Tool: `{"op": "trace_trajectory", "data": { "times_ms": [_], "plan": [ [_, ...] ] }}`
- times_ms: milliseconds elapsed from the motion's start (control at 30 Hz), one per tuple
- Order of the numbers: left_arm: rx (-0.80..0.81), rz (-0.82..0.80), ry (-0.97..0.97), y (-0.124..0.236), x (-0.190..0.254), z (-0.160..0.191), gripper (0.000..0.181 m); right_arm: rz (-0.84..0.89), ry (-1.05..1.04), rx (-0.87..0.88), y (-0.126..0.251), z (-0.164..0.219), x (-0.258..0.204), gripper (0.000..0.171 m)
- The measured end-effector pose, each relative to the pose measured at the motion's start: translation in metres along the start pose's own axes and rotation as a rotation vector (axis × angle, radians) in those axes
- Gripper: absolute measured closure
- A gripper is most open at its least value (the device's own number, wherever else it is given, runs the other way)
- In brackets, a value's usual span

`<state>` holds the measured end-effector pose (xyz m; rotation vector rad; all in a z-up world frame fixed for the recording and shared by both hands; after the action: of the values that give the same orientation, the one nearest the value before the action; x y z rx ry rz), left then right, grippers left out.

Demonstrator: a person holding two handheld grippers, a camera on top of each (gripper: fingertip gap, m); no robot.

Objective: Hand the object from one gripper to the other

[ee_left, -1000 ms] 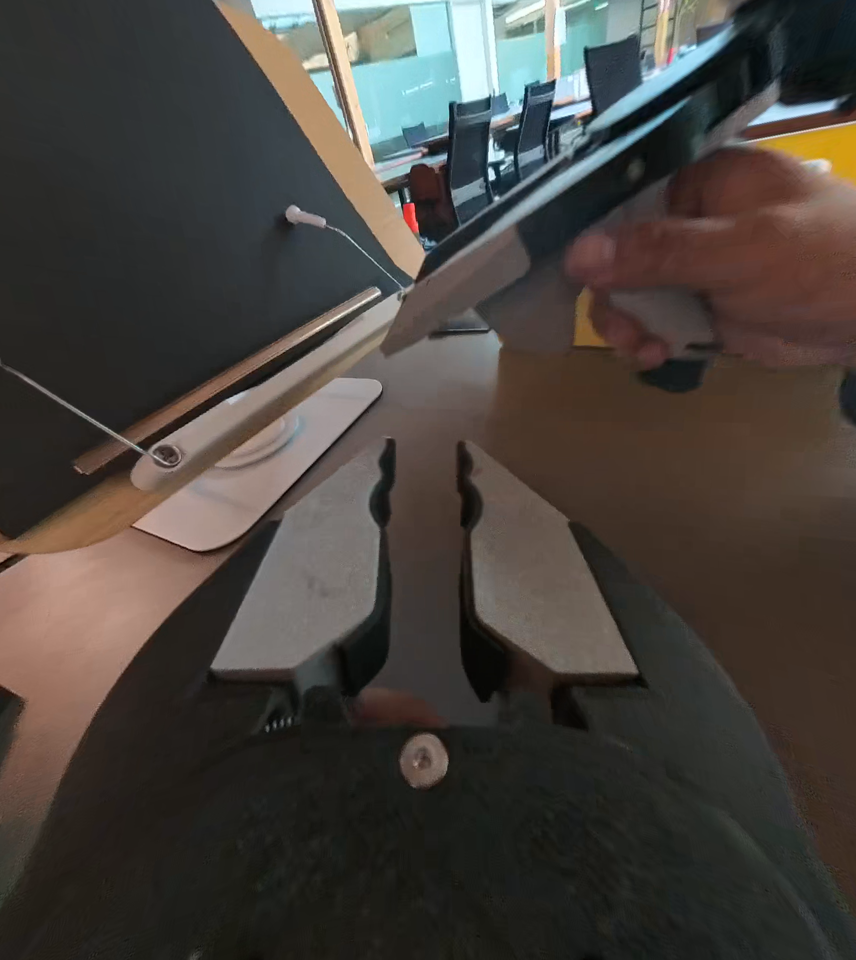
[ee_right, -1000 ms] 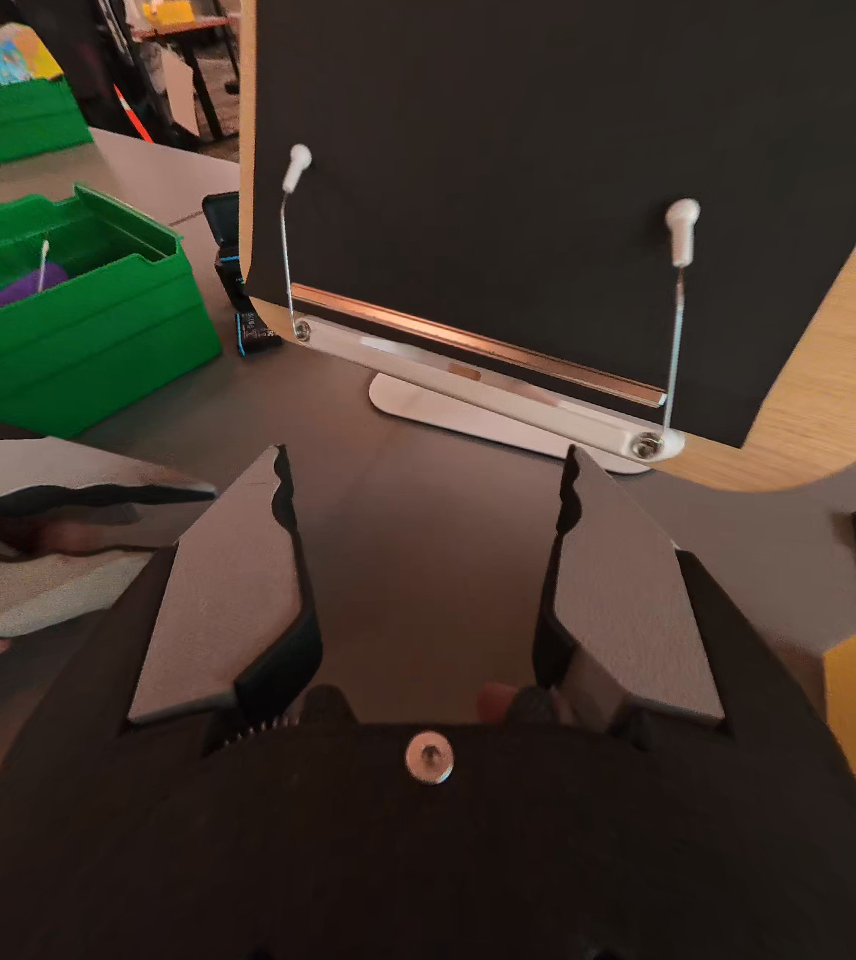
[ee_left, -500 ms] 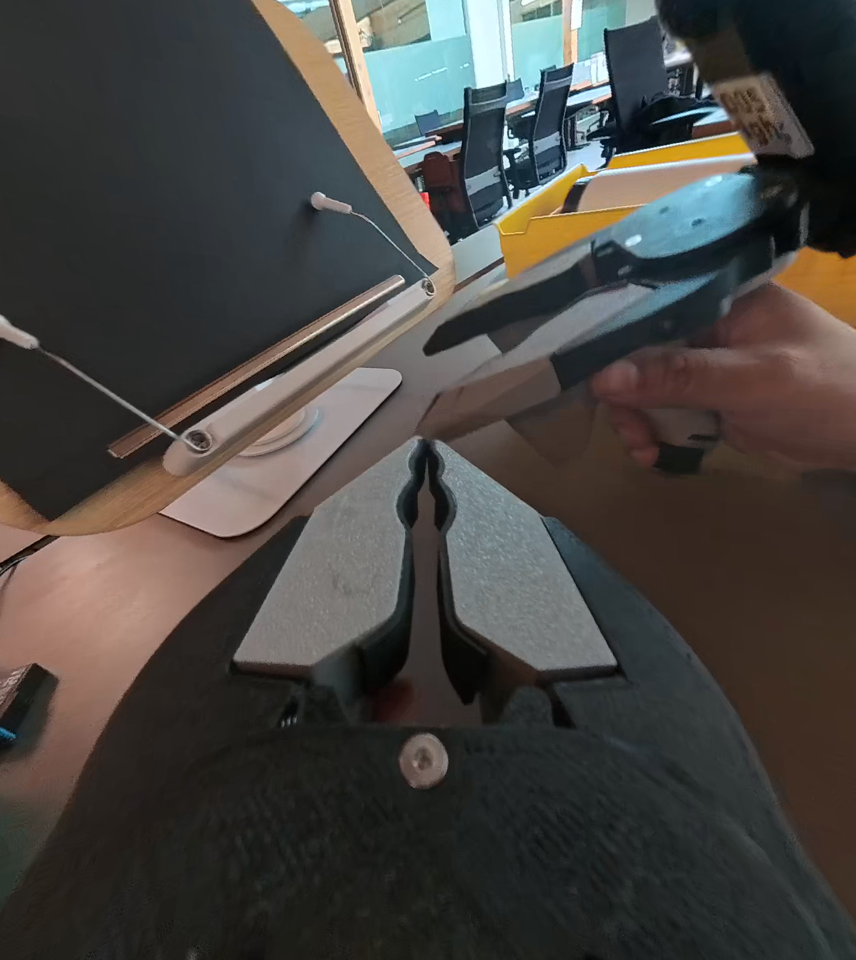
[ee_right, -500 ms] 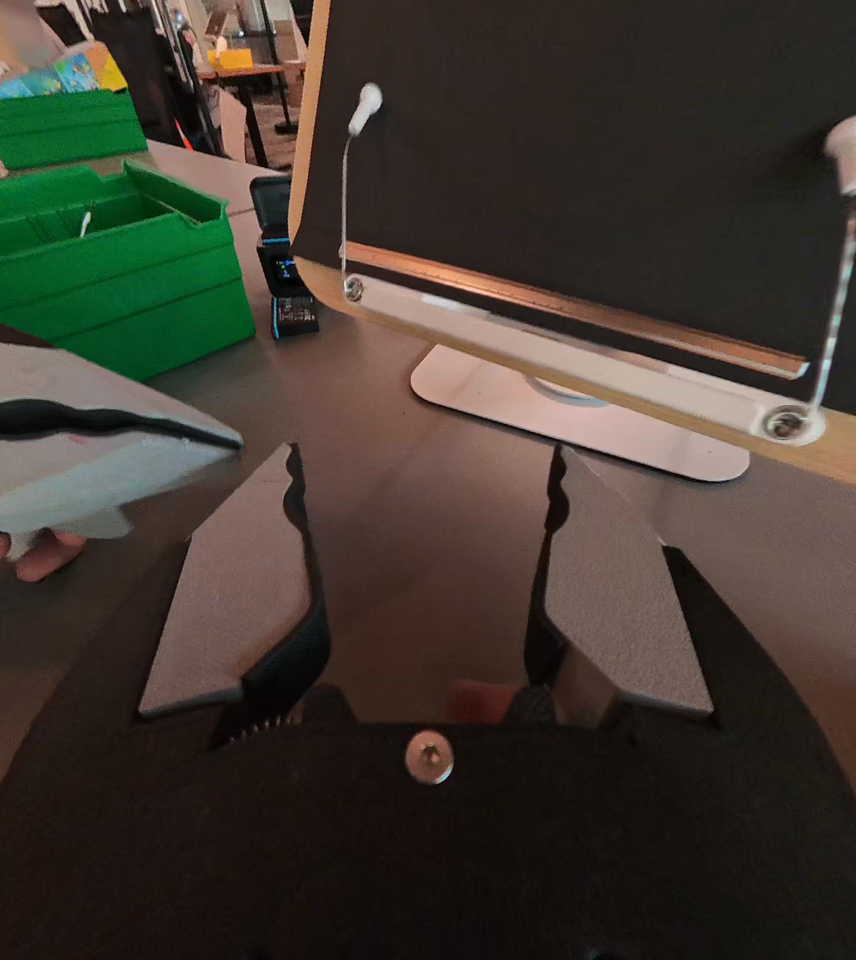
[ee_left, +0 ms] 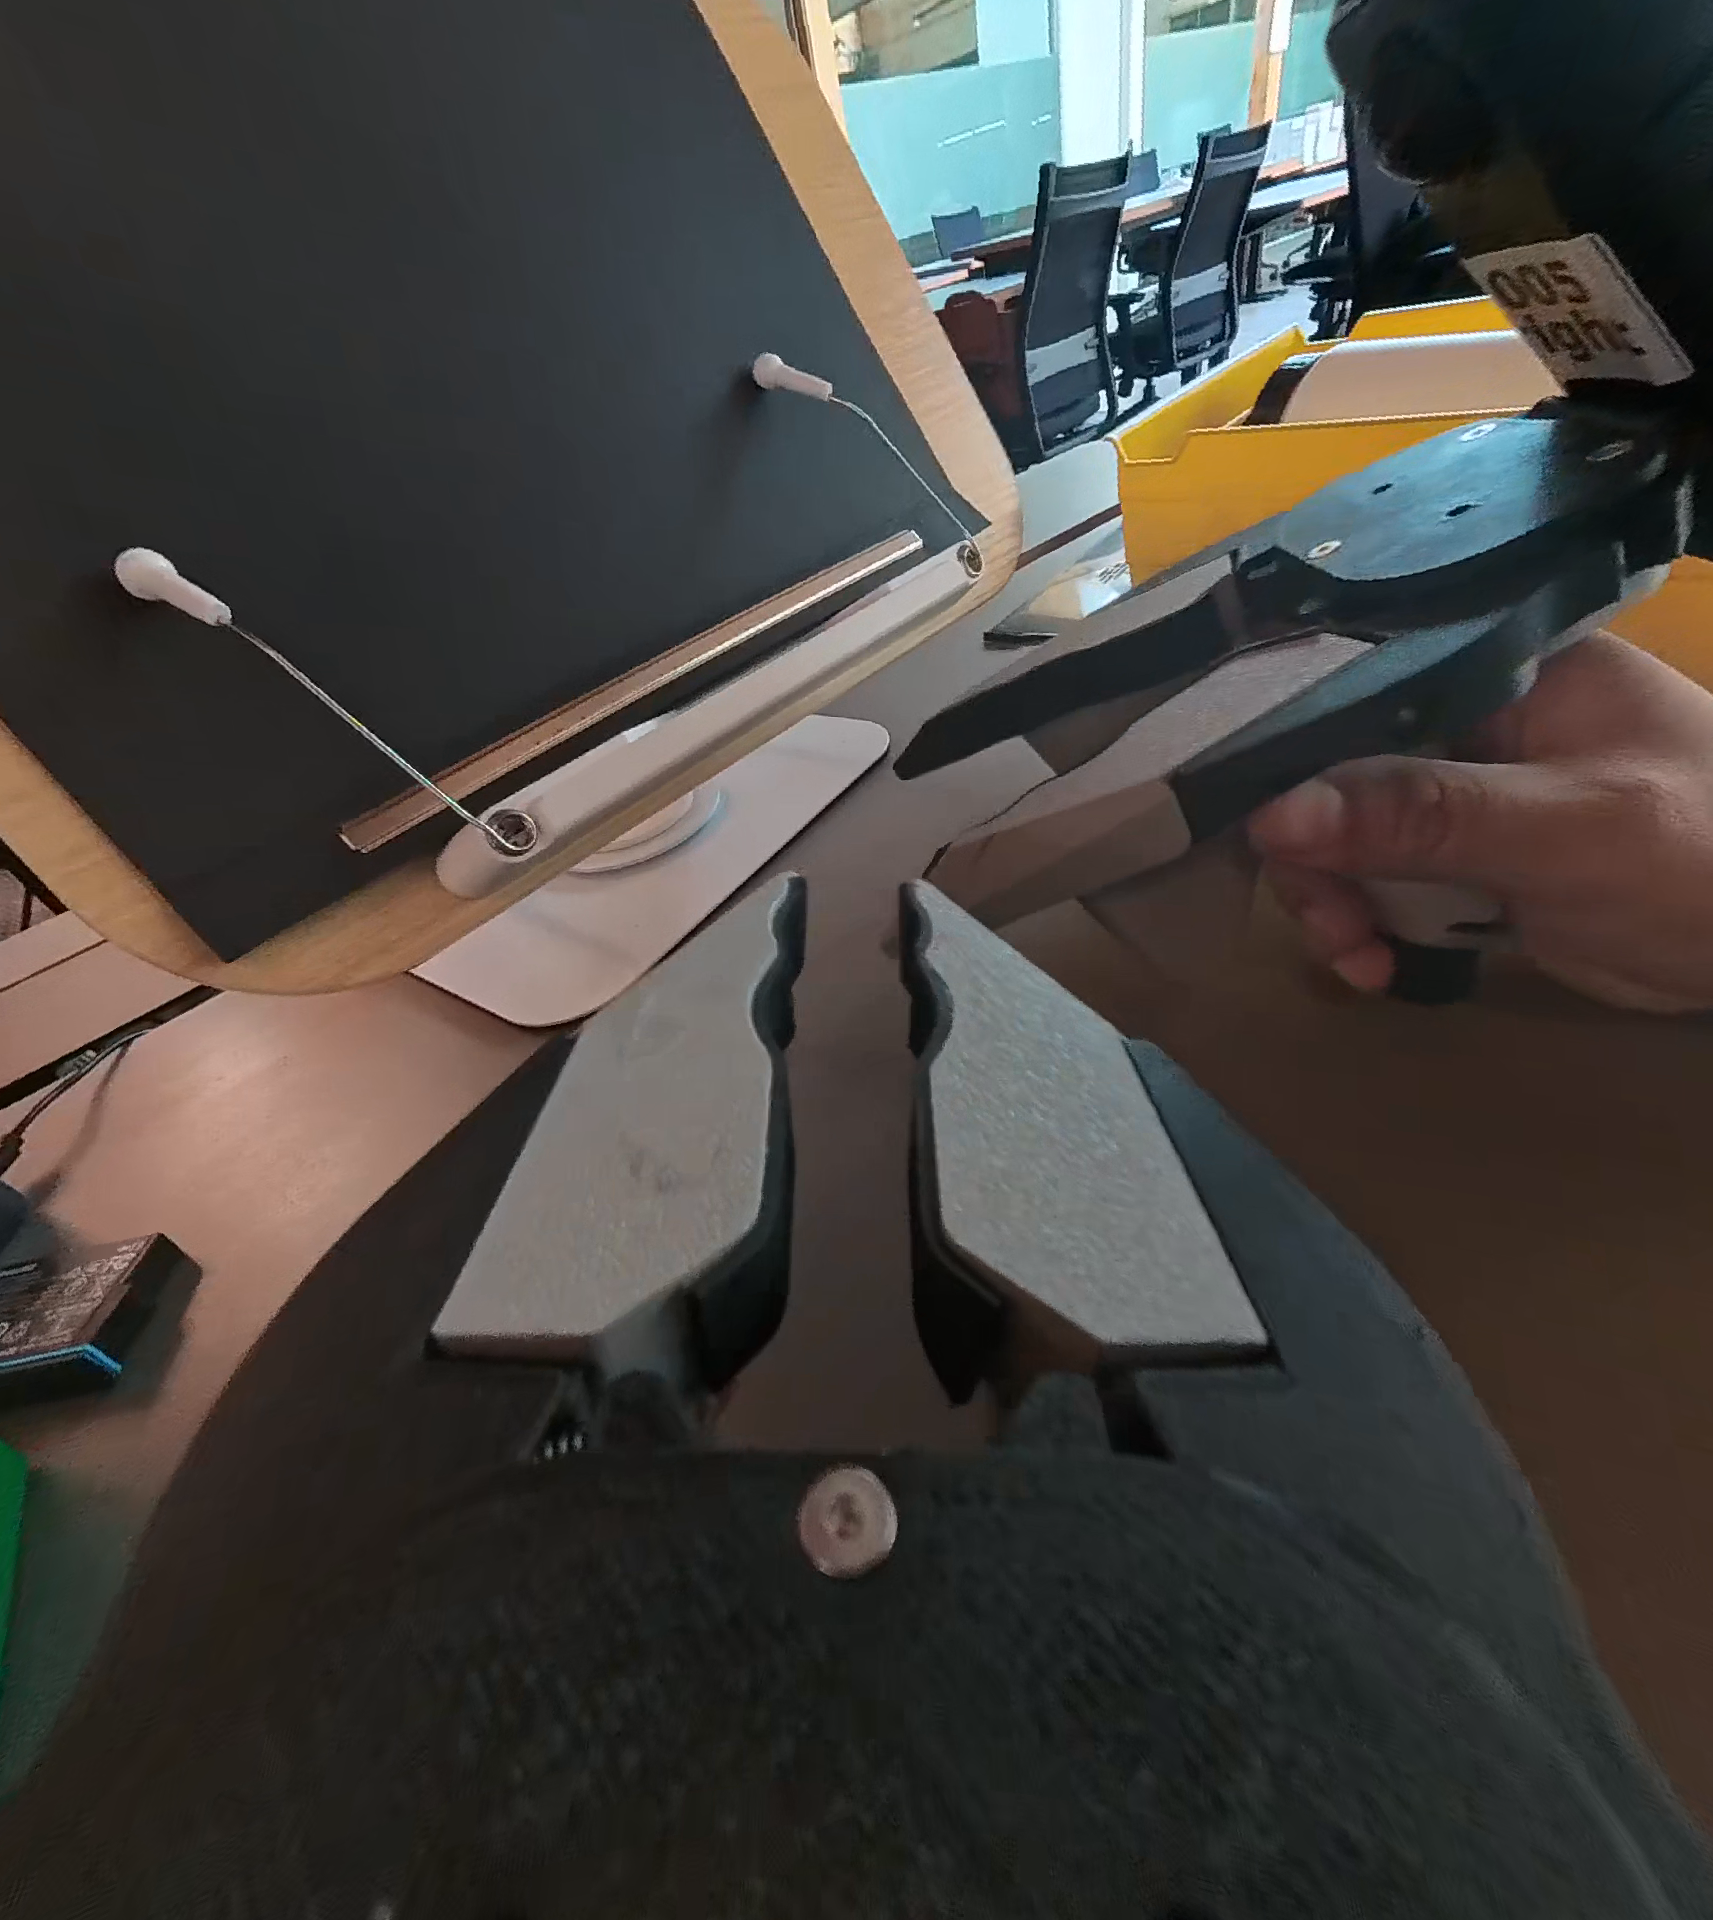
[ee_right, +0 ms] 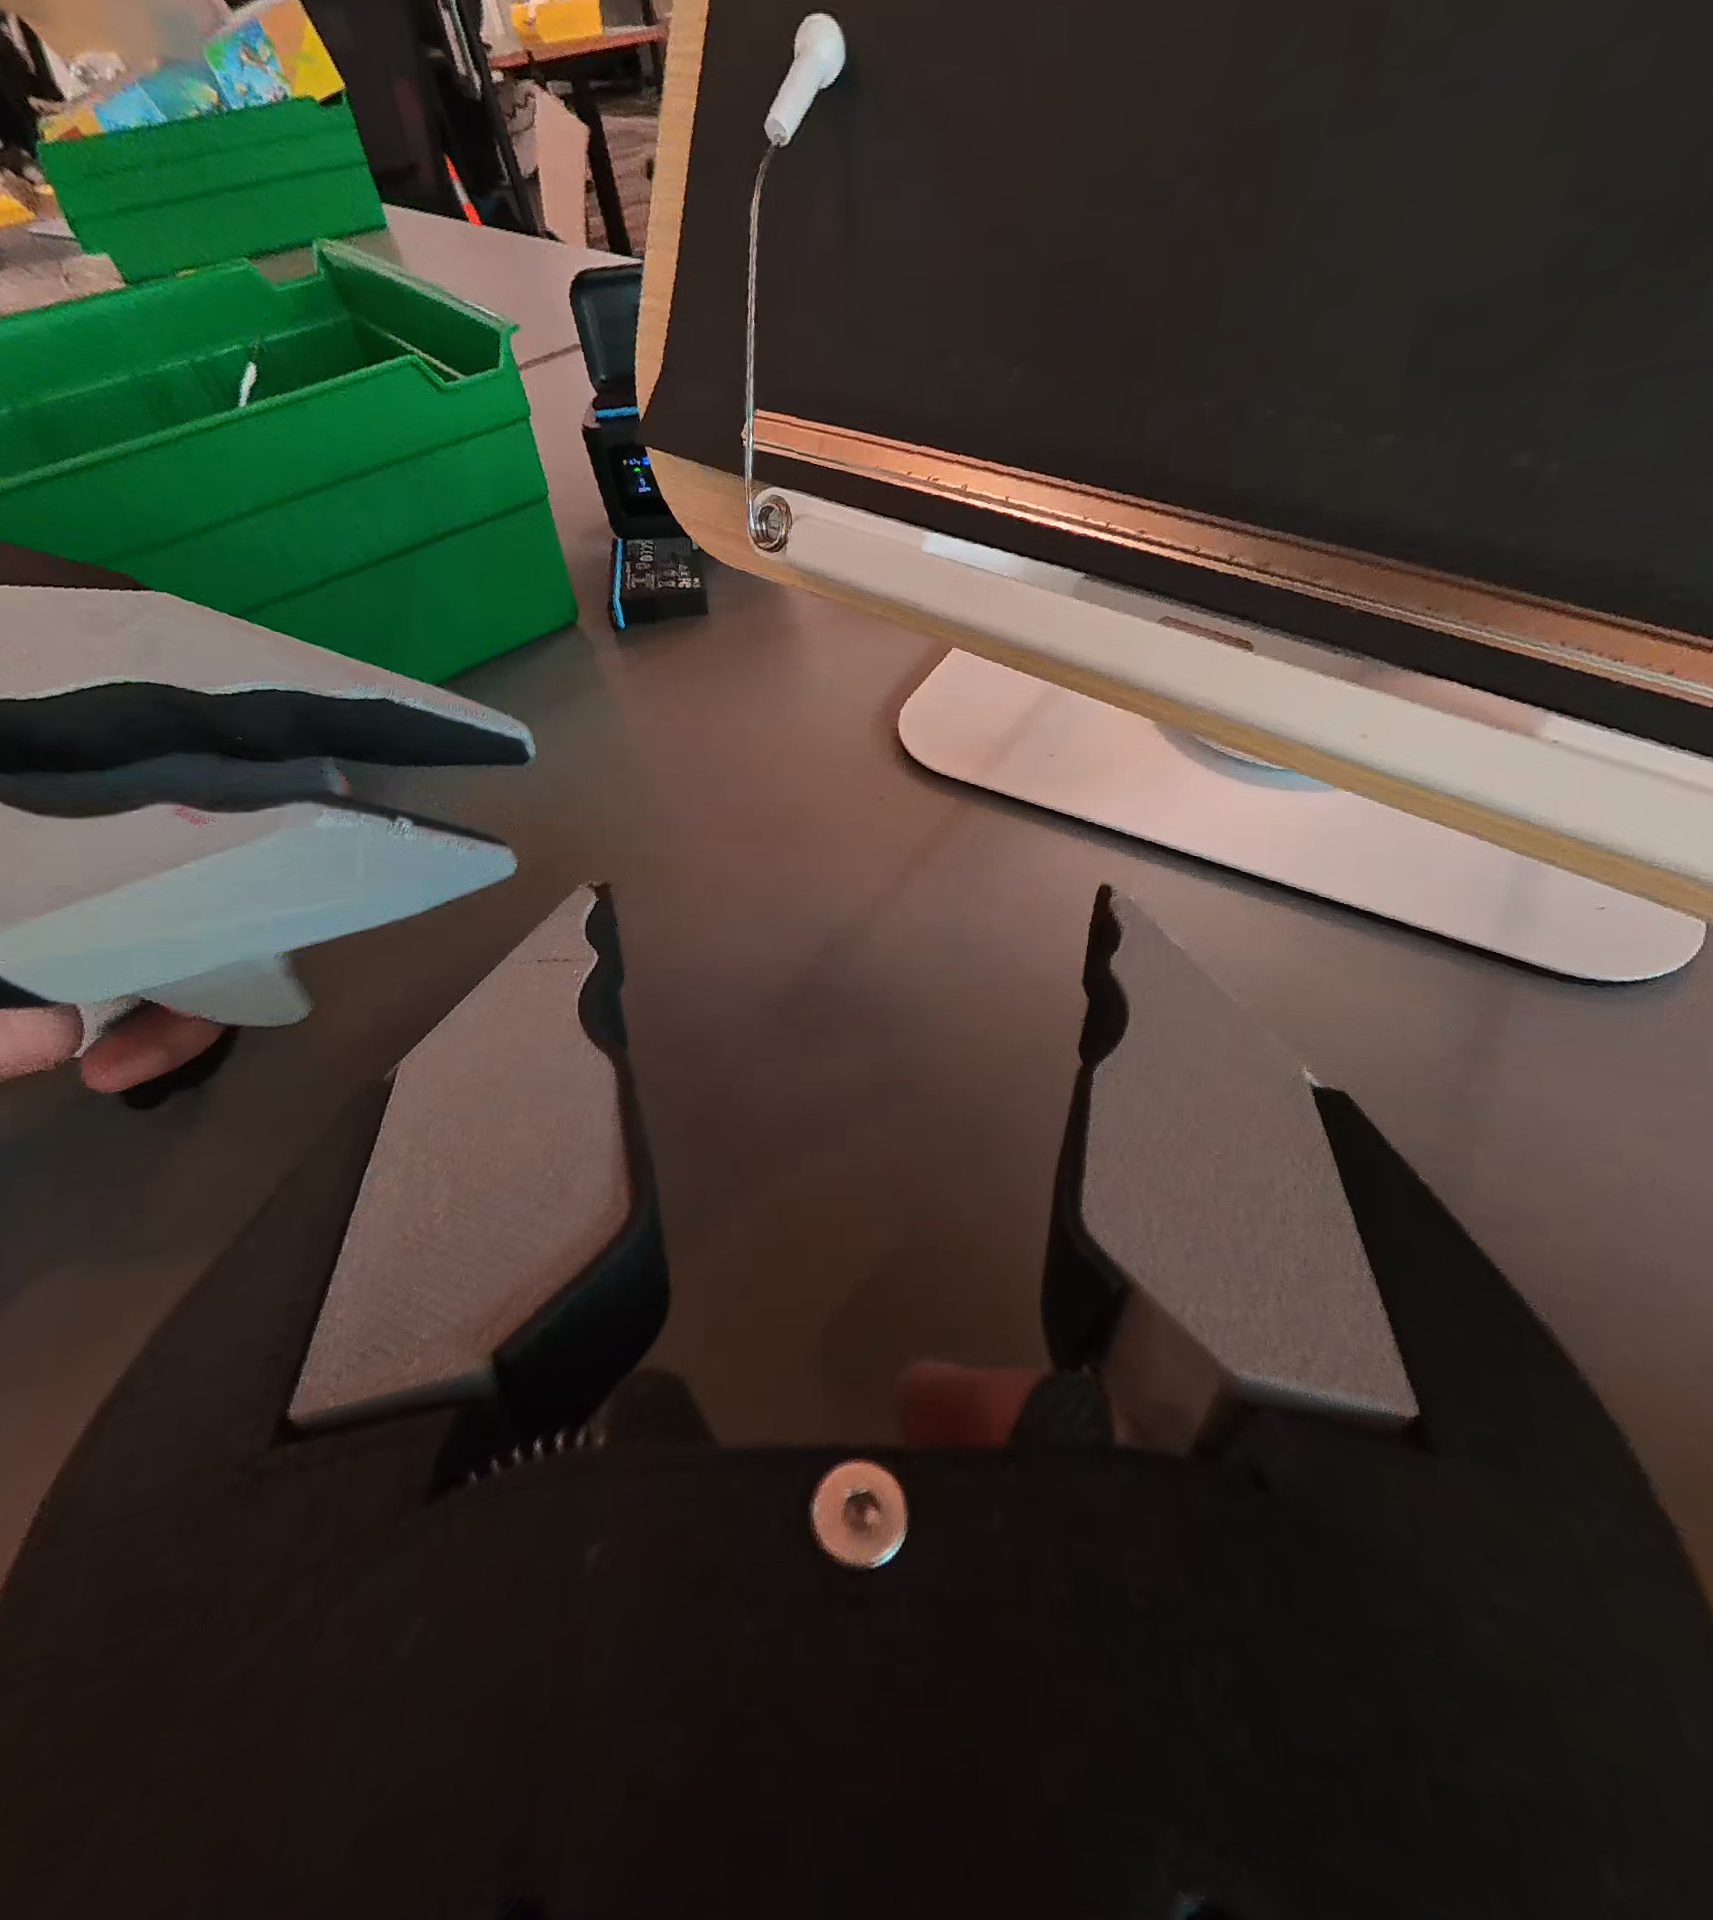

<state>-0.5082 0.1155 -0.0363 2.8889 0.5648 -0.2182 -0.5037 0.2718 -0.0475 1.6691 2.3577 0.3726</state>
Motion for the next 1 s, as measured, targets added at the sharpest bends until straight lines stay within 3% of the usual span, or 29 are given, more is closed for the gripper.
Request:
{"op": "trace_trajectory", "data": {
  "times_ms": [133, 267, 767, 1000],
  "plan": [
    [-0.017, -0.002, 0.012, -0.002, -0.002, 0.001, 0.146, -0.009, -0.004, -0.005, -0.001, 0.0, -0.001, 0.083],
    [-0.013, 0.003, 0.059, -0.001, -0.007, 0.002, 0.139, -0.023, -0.007, -0.017, -0.003, 0.0, -0.002, 0.084],
    [-0.009, -0.025, 0.033, -0.002, -0.004, 0.002, 0.138, 0.05, -0.019, 0.024, 0.003, -0.001, 0.005, 0.082],
    [0.031, -0.204, 0.005, 0.005, -0.016, 0.001, 0.139, 0.154, -0.018, 0.086, 0.014, -0.001, 0.011, 0.072]
  ]
}}
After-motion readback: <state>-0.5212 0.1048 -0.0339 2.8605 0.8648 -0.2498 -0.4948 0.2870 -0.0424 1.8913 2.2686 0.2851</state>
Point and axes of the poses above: each gripper's, where its closed fingertips meet, y back along the fingers, z out of its underside, x = y × z across the jaws, the point moved 9 cm from there along y, back along the fingers, and after that the axes turned 7 degrees about z, right-handed, at the moved point
